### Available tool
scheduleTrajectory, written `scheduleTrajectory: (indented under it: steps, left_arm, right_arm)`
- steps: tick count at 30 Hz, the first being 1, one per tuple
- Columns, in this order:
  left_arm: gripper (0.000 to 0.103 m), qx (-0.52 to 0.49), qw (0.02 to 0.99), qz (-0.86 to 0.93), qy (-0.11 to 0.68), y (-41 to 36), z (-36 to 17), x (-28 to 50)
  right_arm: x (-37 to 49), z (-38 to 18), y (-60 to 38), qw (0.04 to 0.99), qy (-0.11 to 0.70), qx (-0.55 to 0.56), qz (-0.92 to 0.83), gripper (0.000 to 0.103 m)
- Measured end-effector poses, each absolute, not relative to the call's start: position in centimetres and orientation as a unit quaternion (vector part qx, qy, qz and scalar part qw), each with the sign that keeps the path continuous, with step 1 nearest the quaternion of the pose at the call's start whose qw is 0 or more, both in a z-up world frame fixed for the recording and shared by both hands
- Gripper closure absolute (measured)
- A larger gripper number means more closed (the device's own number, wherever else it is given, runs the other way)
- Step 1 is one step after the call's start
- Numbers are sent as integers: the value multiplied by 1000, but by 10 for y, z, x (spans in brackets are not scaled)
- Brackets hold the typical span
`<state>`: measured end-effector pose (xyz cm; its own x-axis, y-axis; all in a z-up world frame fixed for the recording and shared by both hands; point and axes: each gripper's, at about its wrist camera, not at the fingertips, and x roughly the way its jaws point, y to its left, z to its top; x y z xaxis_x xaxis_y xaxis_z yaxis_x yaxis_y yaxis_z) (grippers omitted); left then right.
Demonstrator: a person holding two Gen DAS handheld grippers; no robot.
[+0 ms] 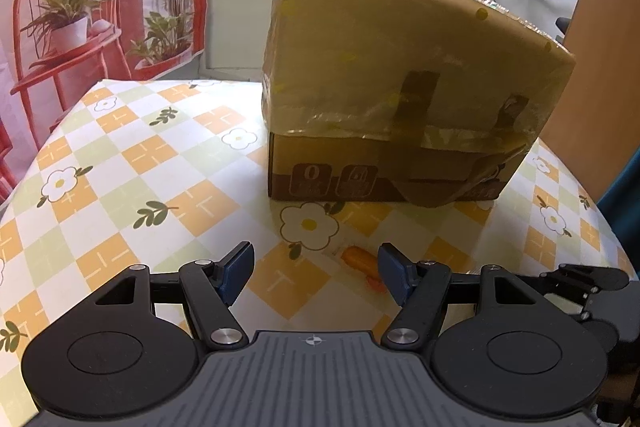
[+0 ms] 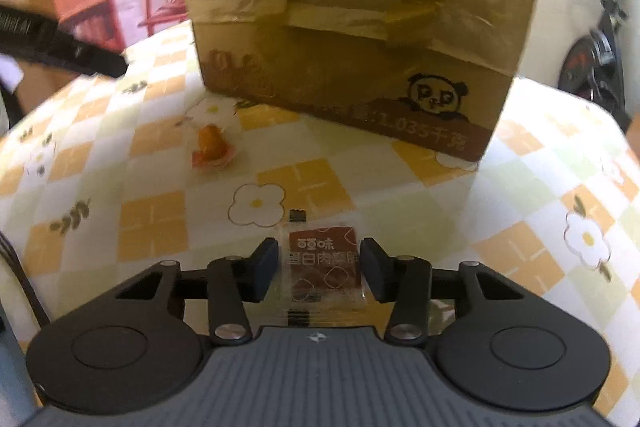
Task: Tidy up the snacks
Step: 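Close the right tool on the meat-snack packet while the left tool closes on the jelly stick, then lift both packets and carry them over the box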
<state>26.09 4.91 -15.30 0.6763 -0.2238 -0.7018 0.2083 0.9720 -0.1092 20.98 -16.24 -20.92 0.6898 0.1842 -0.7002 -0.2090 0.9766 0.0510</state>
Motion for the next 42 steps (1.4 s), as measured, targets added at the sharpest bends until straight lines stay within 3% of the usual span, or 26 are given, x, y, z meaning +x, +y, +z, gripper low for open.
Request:
scheduleTrajectory:
  steps: [11,16,21,29,34,42]
  left_arm:
    - [34,-36,901,-129,413,44,-172,270]
    - [50,-88,887,-107,441,33,-191,288]
    - [51,-123,875,-74,462,21,-208,302]
    - [51,-84,887,-69,448,-2,-213,305]
    - [66,-66,893,-77,438,-13,-214,310]
    - [69,-56,897,-92,429,-14,-214,302]
  right_arm:
    - [224,-216,-194,937,347,8,35,58]
    - [217,-219,-192,944,327,-8,35,58]
    - [217,-221,-192,946,323,-11,36,58]
    - [217,-220,-193,945,324,-3,40,57]
    - [217,-220,-195,945,324,1,42,57]
    - [217,-219,-196,945,324,6,45,56]
